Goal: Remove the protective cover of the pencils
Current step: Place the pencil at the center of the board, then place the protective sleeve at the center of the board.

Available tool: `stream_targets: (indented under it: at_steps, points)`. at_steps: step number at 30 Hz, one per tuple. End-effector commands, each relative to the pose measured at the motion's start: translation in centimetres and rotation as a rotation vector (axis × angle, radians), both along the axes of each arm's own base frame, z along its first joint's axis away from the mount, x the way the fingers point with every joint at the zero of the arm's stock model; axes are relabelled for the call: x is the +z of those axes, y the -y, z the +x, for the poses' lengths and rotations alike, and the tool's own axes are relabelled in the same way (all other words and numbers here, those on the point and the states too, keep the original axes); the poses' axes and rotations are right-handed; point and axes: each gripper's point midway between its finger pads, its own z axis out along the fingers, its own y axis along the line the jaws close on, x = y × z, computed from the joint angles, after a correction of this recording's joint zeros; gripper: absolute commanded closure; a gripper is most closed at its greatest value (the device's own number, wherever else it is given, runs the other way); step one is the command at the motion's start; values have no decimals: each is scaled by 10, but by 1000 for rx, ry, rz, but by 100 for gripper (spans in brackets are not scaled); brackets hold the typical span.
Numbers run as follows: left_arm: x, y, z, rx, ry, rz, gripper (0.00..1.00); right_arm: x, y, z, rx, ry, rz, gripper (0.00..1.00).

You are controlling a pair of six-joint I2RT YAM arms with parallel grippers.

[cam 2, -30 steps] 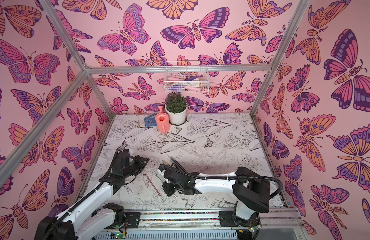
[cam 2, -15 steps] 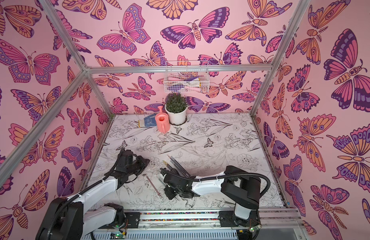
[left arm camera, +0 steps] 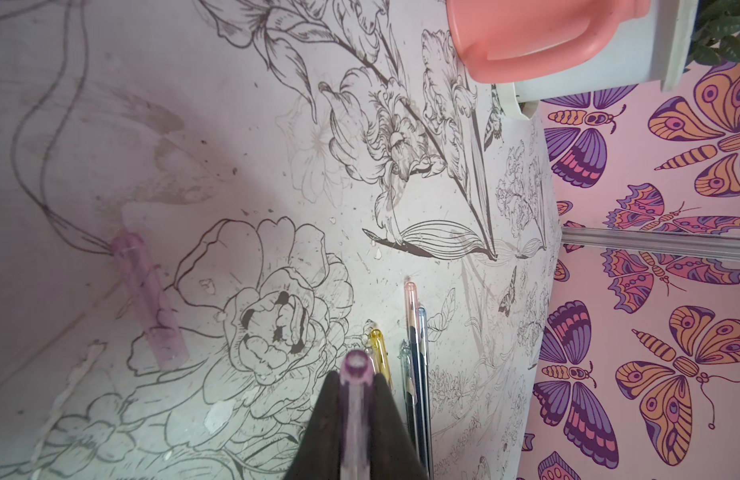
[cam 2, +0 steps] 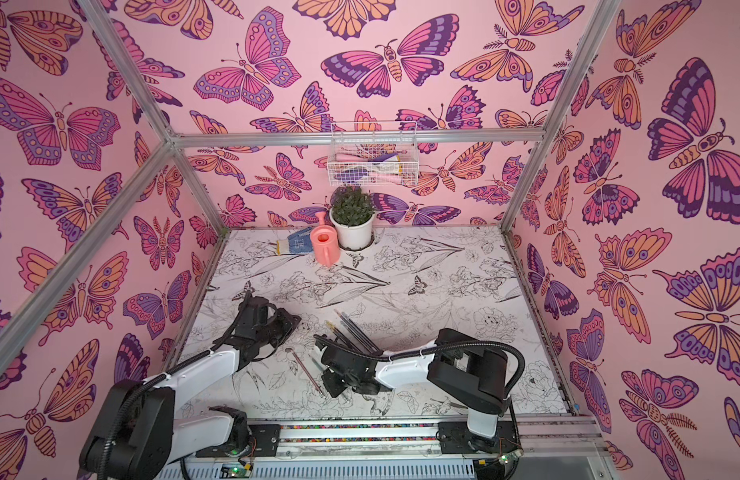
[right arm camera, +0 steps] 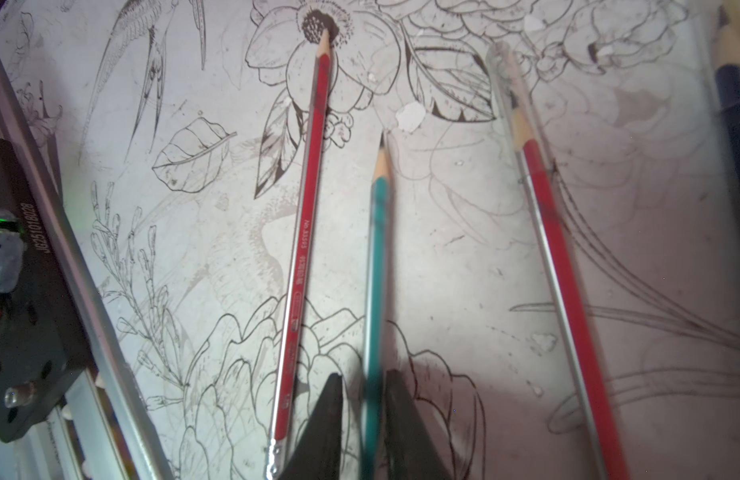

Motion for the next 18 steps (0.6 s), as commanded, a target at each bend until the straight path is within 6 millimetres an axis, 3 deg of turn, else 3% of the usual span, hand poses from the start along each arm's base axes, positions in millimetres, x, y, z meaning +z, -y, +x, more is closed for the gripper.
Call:
stream_targets:
  at_steps: [1,9,18]
  points:
    - [-4,-2,9,2,-4,18,92,-1,3,0,-14,1,-29,74]
    - [-3,-2,15,-2,0,30,91,3,3,2,-19,10,-30,74]
    - [-19,1,19,-15,-54,38,92,11,0,3,-18,20,-22,73]
